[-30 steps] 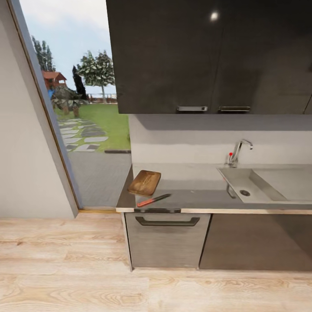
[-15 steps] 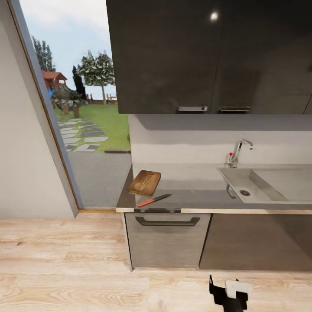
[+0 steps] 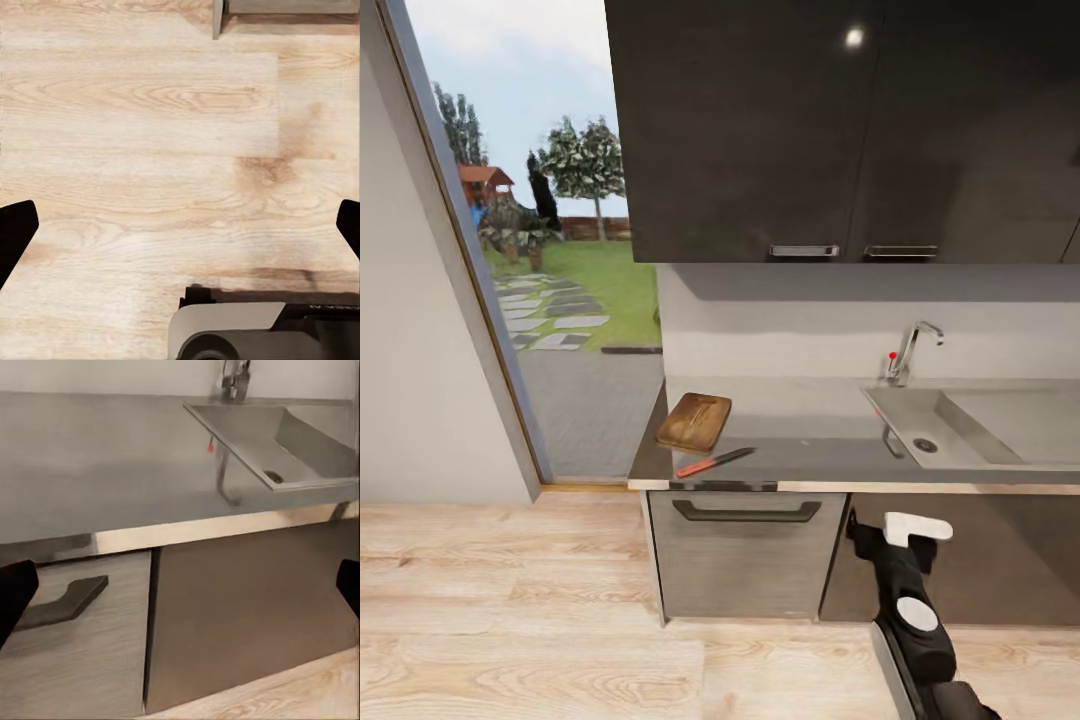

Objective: In the kitchen, take the Vidalia onion out of the sink, dice it on the chopping board with the paring knife, put the diced onion into the bowl on the countertop, then place both the paring knife and the chopping board into the sink.

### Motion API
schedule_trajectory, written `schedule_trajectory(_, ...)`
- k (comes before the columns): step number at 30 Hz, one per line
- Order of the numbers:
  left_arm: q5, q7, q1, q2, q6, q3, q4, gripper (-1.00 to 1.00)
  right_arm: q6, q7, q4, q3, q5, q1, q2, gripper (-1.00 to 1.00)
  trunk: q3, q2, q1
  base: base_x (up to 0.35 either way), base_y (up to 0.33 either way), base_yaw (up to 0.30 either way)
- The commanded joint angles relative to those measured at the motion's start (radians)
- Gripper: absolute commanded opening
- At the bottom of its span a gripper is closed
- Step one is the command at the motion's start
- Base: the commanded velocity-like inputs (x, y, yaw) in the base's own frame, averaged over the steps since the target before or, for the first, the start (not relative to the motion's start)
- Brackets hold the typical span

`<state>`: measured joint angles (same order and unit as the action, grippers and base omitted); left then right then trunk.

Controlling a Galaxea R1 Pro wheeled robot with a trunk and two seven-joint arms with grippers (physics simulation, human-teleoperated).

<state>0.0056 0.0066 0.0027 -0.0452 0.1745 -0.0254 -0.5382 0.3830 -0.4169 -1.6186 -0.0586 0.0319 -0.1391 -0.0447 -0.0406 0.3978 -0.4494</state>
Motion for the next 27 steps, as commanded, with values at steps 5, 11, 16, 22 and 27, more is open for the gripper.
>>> schedule_trajectory(5,0.001,0.001,0.0,-0.009,0.001,-0.001,-0.011,1.0,0.113,-0.023,-0.004,-0.002,0.003,-0.128,-0.001,1.0,-0.002,0.002,-0.001,0.0,0.0,0.0)
schedule_trajectory(11,0.003,0.001,0.0,-0.013,0.0,-0.002,-0.011,1.0,0.251,-0.029,0.004,-0.002,0.001,-0.366,-0.002,1.0,-0.002,0.002,-0.001,0.0,0.0,0.0)
schedule_trajectory(16,0.004,0.001,0.0,-0.012,0.0,-0.015,-0.011,1.0,0.352,-0.028,0.019,-0.003,-0.001,-0.53,-0.037,1.0,-0.002,0.002,-0.001,0.0,0.0,0.0)
schedule_trajectory(22,0.004,0.0,0.0,-0.012,0.001,-0.059,-0.012,1.0,0.459,-0.02,0.174,-0.003,-0.002,-0.73,-0.08,1.0,-0.002,0.002,-0.001,0.0,0.0,0.0)
schedule_trajectory(27,0.004,0.0,0.0,-0.009,0.002,-0.073,-0.011,1.0,0.382,0.011,0.684,-0.003,-0.023,-0.976,-0.098,1.0,-0.002,0.002,-0.001,0.0,0.0,0.0)
